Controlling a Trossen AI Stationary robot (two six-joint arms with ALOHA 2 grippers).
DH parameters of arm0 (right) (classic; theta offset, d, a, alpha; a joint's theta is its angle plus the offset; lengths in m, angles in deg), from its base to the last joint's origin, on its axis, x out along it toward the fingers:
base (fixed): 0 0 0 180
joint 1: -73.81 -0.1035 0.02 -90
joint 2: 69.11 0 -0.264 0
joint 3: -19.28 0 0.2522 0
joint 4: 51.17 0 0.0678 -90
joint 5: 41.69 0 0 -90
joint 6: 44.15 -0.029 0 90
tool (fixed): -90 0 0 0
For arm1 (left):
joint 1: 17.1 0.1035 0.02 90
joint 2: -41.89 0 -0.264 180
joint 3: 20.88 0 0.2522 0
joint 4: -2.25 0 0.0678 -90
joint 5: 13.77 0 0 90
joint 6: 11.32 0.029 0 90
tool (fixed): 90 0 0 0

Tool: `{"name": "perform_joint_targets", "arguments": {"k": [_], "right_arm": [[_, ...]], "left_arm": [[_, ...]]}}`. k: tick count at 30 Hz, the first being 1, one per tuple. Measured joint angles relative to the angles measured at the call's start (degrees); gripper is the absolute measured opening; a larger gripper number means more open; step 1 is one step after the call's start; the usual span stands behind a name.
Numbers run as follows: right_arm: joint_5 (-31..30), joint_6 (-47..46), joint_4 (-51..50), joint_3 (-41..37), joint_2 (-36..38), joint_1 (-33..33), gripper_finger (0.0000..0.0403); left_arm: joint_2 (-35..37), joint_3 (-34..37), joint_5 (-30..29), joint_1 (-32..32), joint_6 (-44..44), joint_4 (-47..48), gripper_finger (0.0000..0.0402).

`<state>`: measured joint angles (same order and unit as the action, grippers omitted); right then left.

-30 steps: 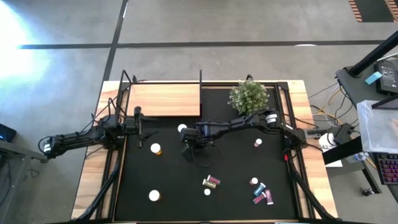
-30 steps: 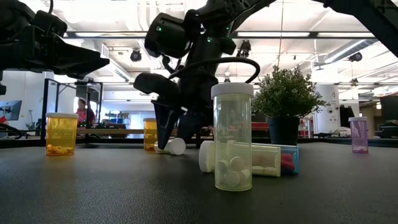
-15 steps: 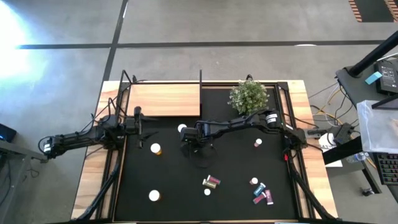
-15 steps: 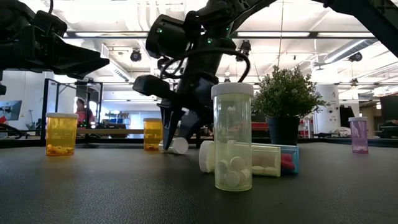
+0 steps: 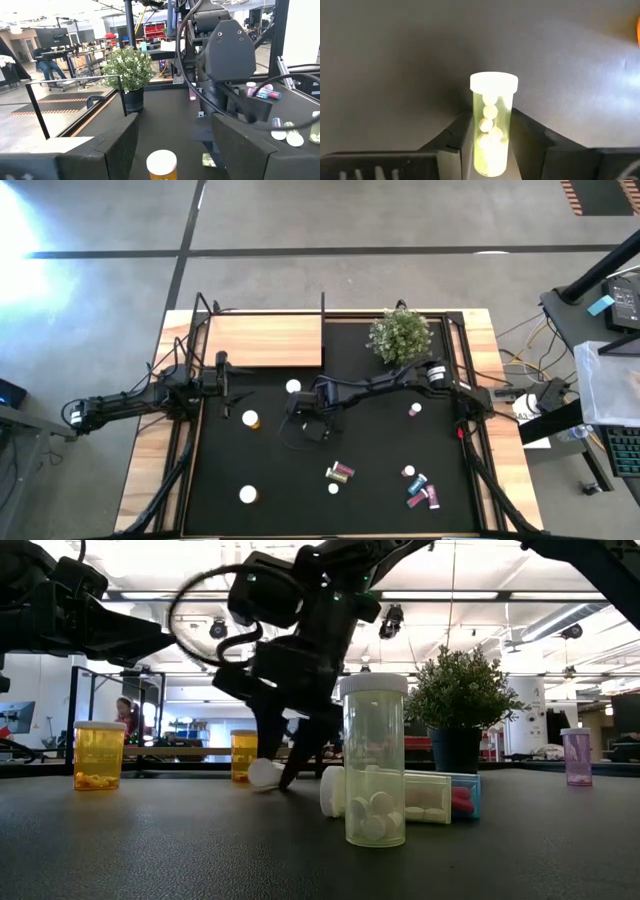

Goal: Pick and place medicine bottles onto shelf by color
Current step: Adjust the top yellow medicine bottle

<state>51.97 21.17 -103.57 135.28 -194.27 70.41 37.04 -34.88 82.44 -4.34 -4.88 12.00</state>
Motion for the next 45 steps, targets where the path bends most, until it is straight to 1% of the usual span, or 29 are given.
{"name": "perform_joint_targets", "arguments": {"k": [3, 5, 11, 14, 24, 29, 31, 33, 38, 45], "right_arm": [[0.2, -12.3, 0.2, 0.6, -0.1, -0.4, 0.0110], [0.2, -17.2, 0.4, 1.1, -0.1, -0.4, 0.0112], [-0.5, -19.3, 0.8, 1.2, -0.1, -0.2, 0.0107], [-0.5, -21.9, 2.1, 1.2, -0.1, -0.3, 0.0103], [-0.7, -38.3, 9.4, 1.2, -0.1, -0.6, 0.0106], [-0.7, -37.1, 13.7, 1.2, -0.1, -0.6, 0.0103], [-0.8, -39.4, 15.0, 1.2, -0.1, -0.6, 0.0103], [-0.8, -43.5, 15.5, 1.2, -0.1, -0.6, 0.0106], [-2.1, -47.3, 15.4, 1.2, -0.1, -0.6, 0.0112], [-3.7, -55.1, 15.0, 1.2, -0.1, -0.6, 0.0103]], "left_arm": [[0.0, 0.0, 0.0, 0.0, 0.0, 0.0, 0.0235], [0.0, 0.0, 0.0, 0.0, 0.0, 0.0, 0.0235], [0.0, 0.0, 0.0, 0.0, 0.0, 0.0, 0.0235], [0.0, 0.0, 0.0, 0.0, 0.0, 0.0, 0.0235], [0.0, 0.0, 0.0, 0.0, 0.0, 0.0, 0.0235], [0.0, 0.0, 0.0, 0.0, 0.0, 0.0, 0.0235], [0.0, 0.0, 0.0, 0.0, 0.0, 0.0, 0.0235], [0.0, 0.0, 0.0, 0.0, 0.0, 0.0, 0.0235], [0.0, 0.0, 0.0, 0.0, 0.0, 0.0, 0.0235], [0.0, 0.0, 0.0, 0.0, 0.0, 0.0, 0.0235]]}}
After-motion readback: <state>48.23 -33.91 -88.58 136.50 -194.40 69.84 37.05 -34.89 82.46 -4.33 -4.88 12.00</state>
